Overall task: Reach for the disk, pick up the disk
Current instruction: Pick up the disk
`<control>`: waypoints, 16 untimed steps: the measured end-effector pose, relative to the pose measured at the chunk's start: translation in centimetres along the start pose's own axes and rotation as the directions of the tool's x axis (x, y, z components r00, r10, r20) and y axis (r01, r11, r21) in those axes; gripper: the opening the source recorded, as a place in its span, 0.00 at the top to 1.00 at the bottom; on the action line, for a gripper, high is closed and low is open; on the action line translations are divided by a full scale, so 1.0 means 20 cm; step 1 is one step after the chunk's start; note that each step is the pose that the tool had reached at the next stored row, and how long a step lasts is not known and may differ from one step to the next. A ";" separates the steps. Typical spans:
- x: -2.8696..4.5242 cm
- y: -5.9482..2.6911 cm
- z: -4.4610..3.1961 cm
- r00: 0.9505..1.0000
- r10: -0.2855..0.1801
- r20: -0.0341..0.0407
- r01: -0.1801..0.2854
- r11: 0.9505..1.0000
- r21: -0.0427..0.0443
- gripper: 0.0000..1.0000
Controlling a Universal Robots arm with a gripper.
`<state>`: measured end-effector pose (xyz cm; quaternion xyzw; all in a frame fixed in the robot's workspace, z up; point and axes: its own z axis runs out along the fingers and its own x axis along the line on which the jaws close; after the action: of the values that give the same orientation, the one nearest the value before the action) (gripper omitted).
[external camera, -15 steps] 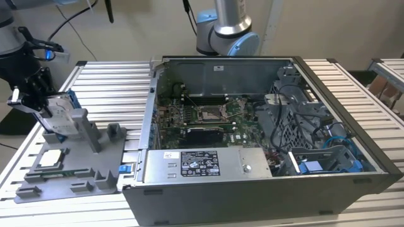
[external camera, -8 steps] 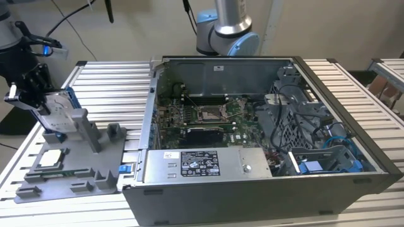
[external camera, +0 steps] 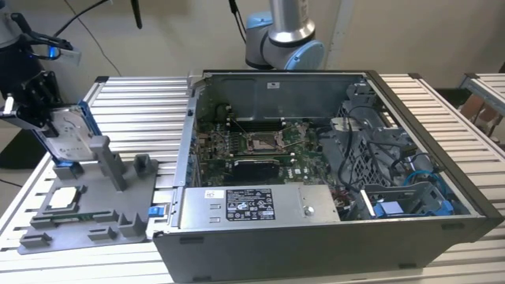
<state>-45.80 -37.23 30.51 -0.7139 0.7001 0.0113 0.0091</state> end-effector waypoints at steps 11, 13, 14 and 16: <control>-0.002 0.000 -0.072 1.000 0.000 0.000 0.000 1.000 0.000 1.00; -0.002 0.000 -0.088 1.000 0.000 0.000 0.000 1.000 0.000 1.00; -0.003 0.000 -0.096 1.000 0.000 0.000 0.000 1.000 0.000 1.00; -0.003 0.000 -0.111 1.000 0.000 0.000 0.000 1.000 0.000 1.00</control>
<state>-45.81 -37.23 32.73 -0.7139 0.7001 0.0113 0.0091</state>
